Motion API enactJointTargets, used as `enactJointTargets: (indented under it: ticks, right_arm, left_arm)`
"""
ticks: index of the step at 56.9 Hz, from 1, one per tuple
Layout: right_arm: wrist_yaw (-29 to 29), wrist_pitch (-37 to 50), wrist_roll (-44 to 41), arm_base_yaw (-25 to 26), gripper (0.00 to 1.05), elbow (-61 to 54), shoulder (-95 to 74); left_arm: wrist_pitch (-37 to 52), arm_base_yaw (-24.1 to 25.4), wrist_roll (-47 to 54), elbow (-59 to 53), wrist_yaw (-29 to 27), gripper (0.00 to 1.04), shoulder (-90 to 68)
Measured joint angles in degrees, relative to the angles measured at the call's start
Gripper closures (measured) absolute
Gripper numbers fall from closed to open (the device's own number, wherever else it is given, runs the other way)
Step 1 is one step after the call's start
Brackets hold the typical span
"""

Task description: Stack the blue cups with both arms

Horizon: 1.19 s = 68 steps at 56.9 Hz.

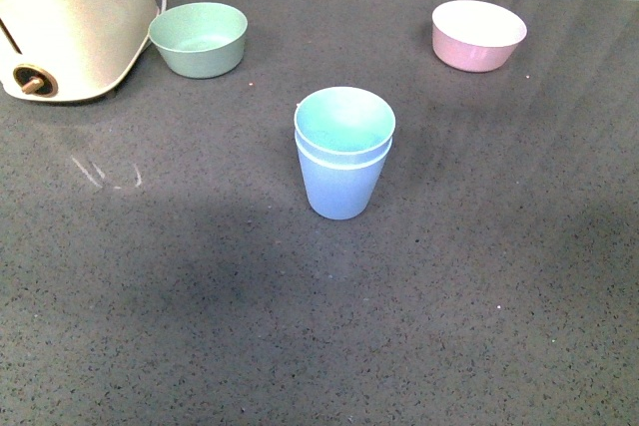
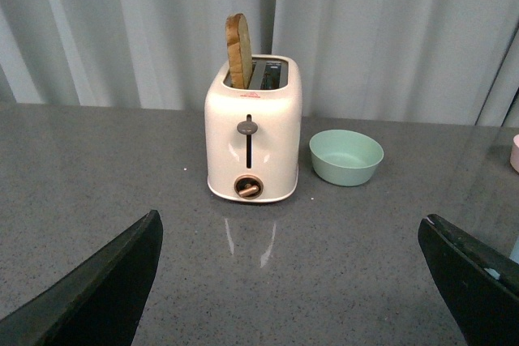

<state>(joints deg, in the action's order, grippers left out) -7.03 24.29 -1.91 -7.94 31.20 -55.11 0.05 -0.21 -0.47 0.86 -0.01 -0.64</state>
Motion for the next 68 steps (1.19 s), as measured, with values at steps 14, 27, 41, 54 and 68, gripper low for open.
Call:
enactJointTargets:
  ticks: [14, 27, 41, 54, 68]
  right_arm:
    - [2.25, 4.5, 1.11, 2.84, 0.95, -13.73, 8.09]
    - [6.58, 4.9, 1.31, 7.67, 1.03, -19.78, 13.9]
    - [7.04, 3.72, 1.31, 7.8, 1.03, -23.89, 19.39]
    - [7.04, 0.37, 1.31, 7.85, 1.03, -27.08, 25.77]
    - [7.04, -3.39, 1.31, 7.85, 1.03, -28.72, 31.36]
  left_arm:
    - [-0.02, 0.0, 0.0, 0.0, 0.02, 0.09, 0.0]
    - [-0.02, 0.0, 0.0, 0.0, 0.02, 0.09, 0.0]
    - [-0.02, 0.0, 0.0, 0.0, 0.02, 0.09, 0.0]
    - [-0.02, 0.0, 0.0, 0.0, 0.02, 0.09, 0.0]
    - [-0.02, 0.0, 0.0, 0.0, 0.02, 0.09, 0.0]
